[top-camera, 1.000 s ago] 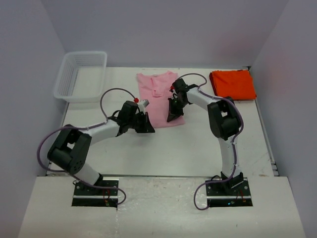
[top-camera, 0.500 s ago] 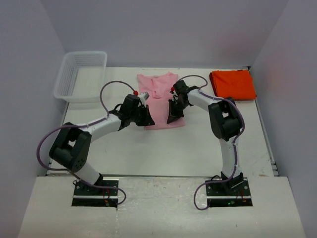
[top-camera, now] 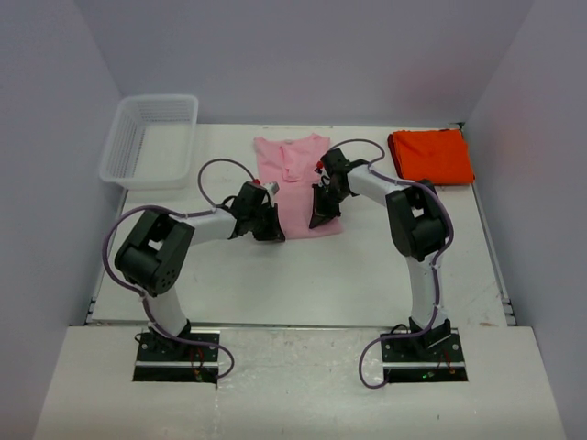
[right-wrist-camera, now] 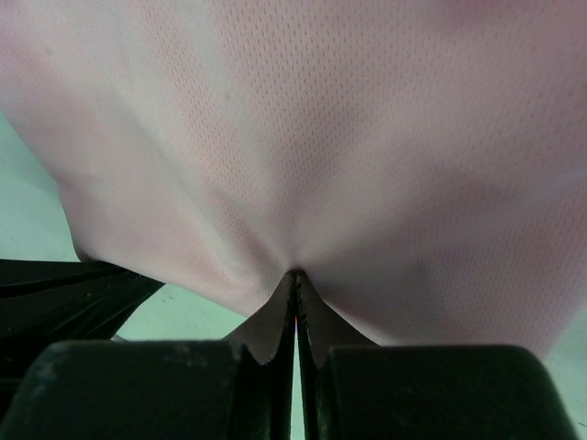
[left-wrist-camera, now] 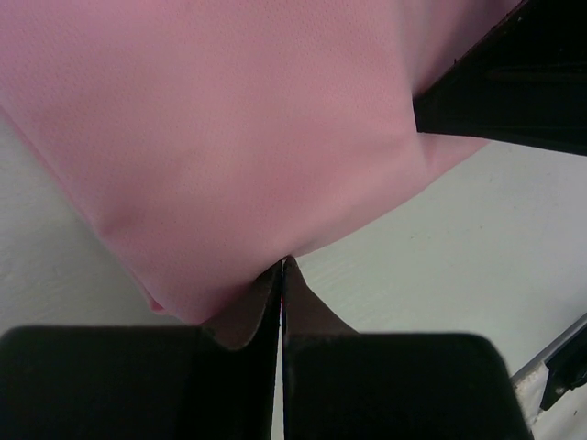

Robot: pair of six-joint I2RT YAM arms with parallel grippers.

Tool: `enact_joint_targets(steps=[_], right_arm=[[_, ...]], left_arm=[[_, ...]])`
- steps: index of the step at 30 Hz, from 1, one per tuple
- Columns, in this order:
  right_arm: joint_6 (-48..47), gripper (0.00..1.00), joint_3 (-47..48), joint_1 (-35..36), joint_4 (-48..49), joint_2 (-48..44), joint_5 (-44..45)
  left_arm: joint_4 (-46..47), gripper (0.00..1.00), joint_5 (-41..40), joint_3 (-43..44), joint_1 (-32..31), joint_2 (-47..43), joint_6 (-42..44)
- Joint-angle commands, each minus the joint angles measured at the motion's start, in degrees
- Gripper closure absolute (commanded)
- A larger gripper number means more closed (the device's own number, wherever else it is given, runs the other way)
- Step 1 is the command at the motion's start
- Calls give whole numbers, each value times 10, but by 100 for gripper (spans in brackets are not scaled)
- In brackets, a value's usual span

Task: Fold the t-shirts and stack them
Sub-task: Fold the folded rectangular tshirt in 1/3 of the way

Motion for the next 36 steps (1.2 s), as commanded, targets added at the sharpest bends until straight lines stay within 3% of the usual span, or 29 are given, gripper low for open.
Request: enact_joint_targets(steps=[1,6,18,29,36], right_arm=[[-7,100,-13,0,-8,-24,13],[-8,100,-13,0,-8,-21,9],[-4,100,1,0,-14,-16,5],[-7,100,-4,0,-19,-28,12],[-8,100,-3,-1,-21,-26,15]], left_arm=[[25,100,-7,17,9,9,15],[58,100,15,-5,28,9,21],[38,100,63,-14,21,-116,26],[25,100,46,35,21,-22,25],[25,100,32,13,28,6,17]])
